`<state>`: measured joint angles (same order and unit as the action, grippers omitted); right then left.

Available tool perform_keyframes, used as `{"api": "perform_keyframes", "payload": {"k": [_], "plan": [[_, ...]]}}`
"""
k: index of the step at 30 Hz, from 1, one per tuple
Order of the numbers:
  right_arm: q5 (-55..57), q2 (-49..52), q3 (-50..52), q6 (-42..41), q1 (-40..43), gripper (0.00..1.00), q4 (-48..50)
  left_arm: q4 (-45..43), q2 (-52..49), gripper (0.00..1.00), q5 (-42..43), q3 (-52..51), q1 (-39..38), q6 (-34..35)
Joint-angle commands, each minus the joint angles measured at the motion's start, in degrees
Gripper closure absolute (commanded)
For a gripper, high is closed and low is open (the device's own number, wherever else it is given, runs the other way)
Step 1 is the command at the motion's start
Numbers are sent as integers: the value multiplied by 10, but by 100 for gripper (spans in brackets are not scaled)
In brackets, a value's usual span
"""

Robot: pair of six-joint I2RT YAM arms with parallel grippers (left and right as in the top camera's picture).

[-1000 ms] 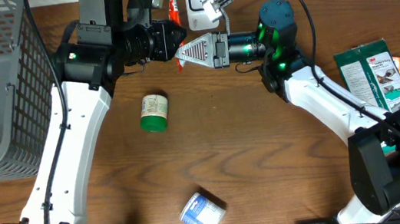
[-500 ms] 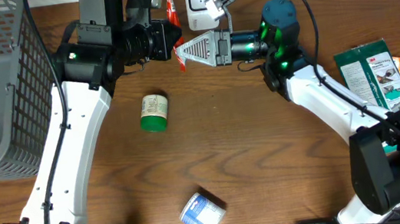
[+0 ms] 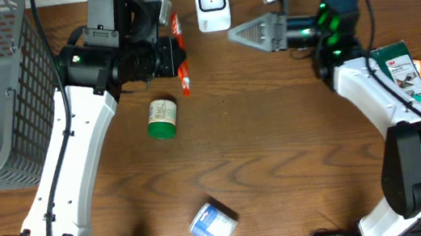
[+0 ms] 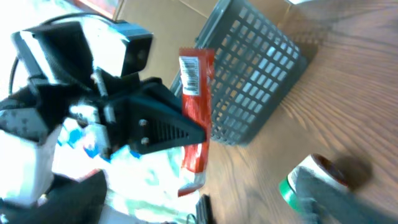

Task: Scan the item barcode
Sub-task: 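Open the right gripper and retract it to the right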

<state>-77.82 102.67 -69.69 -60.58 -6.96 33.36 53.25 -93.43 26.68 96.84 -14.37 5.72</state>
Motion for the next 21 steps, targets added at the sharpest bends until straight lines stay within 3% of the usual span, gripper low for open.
{"api": "perform_keyframes", "payload": {"k": [1, 5, 9, 13, 16, 21], "plan": [[-66, -14, -6, 10, 35, 1, 0, 33, -1, 93, -104, 34, 0, -5], [-69, -14, 3, 16, 70, 1, -16, 85, -1, 93, -182, 72, 0, -5], [-63, -14, 23, 86, 115, 1, -92, 96, 2, 93, -210, 87, 0, -5], [9, -14, 49, 203, 161, 1, -254, 121, 13, 93, -163, 87, 0, -5], [134, -14, 68, 297, 182, 1, -406, 118, 19, 93, -123, 87, -1, -19], [310, -14, 70, 442, 171, 1, -604, 128, 17, 93, -182, 87, -16, -45]]}}
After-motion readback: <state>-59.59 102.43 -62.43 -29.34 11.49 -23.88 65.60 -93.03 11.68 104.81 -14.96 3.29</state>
